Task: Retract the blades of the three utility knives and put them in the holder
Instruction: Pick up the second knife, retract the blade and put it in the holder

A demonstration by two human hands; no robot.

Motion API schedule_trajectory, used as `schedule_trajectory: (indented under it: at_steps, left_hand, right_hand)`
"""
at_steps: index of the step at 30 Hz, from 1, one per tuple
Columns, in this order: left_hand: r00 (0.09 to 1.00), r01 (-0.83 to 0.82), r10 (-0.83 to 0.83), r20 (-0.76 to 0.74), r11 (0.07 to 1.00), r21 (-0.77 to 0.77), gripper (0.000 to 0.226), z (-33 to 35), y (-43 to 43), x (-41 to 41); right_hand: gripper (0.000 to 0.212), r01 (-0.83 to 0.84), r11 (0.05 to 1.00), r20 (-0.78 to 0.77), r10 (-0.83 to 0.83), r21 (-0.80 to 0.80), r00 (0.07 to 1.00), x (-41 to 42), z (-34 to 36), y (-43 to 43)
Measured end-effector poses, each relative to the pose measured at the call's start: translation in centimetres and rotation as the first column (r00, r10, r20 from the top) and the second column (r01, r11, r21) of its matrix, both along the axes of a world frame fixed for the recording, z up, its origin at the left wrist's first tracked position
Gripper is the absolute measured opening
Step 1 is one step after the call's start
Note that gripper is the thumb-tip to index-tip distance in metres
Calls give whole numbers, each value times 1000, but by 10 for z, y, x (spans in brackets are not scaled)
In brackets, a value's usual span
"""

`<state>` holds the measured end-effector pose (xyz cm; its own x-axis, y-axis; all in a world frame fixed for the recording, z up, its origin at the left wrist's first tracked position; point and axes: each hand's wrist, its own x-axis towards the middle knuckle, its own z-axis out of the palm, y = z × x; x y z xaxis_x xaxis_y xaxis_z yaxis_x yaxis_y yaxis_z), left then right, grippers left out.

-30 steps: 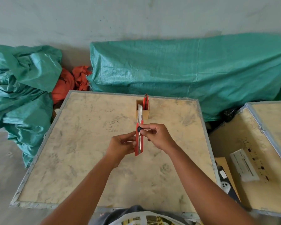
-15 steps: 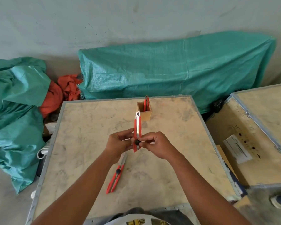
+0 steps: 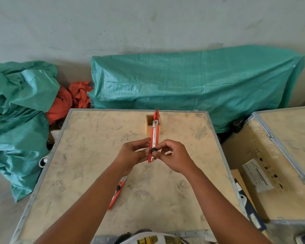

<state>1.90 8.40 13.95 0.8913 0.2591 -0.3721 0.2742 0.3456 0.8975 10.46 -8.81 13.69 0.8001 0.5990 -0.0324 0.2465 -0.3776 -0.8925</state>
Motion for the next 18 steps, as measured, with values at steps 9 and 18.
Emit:
schedule_trajectory:
  at_steps: [9,18]
  left_hand:
    - [998,-59,58,36,998,36,41,13,-19,14]
    - [997,-75,73,40,996,46,40,17,-7,23]
  right_hand:
    - [25,-100,994,56,98,45,994,22,8,-15]
    - [34,-98,990,38,94,98,995,29,10,-3]
